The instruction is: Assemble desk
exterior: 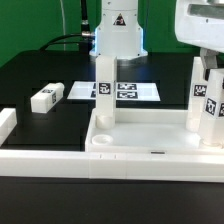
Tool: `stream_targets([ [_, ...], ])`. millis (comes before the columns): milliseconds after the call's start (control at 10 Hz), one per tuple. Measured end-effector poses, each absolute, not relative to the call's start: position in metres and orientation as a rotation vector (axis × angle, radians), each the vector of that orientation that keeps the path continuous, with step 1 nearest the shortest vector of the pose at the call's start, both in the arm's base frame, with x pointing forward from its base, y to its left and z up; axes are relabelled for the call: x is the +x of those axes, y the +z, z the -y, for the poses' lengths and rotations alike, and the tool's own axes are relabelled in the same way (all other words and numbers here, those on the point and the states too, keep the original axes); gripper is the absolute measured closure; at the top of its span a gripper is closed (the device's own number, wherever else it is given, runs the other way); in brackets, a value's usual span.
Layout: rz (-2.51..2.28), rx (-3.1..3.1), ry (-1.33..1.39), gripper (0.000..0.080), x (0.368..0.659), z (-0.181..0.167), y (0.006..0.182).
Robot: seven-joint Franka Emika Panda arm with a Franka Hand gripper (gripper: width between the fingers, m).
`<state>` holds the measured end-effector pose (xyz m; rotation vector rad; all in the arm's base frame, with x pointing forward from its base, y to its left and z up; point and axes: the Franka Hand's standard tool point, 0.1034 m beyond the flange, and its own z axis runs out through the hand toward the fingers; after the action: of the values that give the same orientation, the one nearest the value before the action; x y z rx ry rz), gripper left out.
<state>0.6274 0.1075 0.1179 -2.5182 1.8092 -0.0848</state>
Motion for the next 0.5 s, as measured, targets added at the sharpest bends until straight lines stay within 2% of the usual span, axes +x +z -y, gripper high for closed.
stream_targets([
  [200, -1.715, -2.596, -0.079, 0.0189, 0.6259, -0.1081, 0.1173],
  [500, -1.416, -2.801, -0.077, 0.0152, 0.6239, -0.1105, 0.1165],
])
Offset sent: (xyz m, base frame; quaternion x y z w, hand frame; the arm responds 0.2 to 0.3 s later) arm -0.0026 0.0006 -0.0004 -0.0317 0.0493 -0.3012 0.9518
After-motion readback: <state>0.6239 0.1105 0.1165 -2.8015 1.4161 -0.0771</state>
